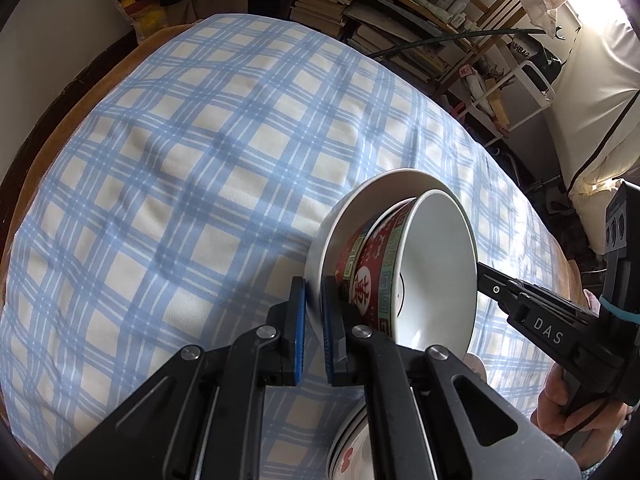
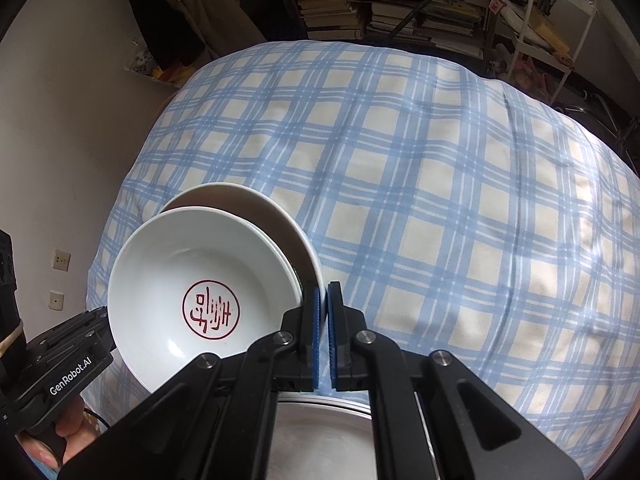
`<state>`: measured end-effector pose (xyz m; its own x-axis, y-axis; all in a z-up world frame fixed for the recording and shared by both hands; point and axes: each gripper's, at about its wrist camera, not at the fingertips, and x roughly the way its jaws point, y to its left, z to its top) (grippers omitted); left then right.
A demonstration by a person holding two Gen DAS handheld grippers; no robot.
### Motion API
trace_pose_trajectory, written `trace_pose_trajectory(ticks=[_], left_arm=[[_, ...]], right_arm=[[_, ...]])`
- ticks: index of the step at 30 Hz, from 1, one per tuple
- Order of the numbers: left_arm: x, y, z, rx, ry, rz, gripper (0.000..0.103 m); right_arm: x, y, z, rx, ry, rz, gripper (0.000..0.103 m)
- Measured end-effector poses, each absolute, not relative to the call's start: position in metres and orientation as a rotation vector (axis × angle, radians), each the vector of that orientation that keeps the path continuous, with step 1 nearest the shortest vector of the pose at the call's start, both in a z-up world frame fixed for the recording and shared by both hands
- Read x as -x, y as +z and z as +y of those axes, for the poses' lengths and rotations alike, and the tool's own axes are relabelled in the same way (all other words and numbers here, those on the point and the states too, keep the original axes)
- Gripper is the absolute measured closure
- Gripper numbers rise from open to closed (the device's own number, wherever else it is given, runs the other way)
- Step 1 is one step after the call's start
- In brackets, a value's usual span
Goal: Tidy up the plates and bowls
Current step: 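Lift the bowl stack with both grippers and carry it over the cherry plates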
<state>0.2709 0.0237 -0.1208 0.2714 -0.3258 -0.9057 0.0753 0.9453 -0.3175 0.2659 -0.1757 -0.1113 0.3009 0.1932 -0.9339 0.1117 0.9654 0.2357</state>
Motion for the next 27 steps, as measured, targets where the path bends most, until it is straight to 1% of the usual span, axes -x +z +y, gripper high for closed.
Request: trace_pose_trajectory(ticks=[13, 27], left_arm=[[-0.256, -0.091, 0.023, 0.227, -0.279, 1.245, 0.097], [-0.205, -0.063, 0.001, 0.227, -0.308, 1.246, 0.098]], right_arm=[[-0.252, -0.082, -0.176, -0.283, 0.053, 1.24, 0.096], [-0.196, -0.049, -0.194, -0.277, 0.018, 1.207, 0.096]])
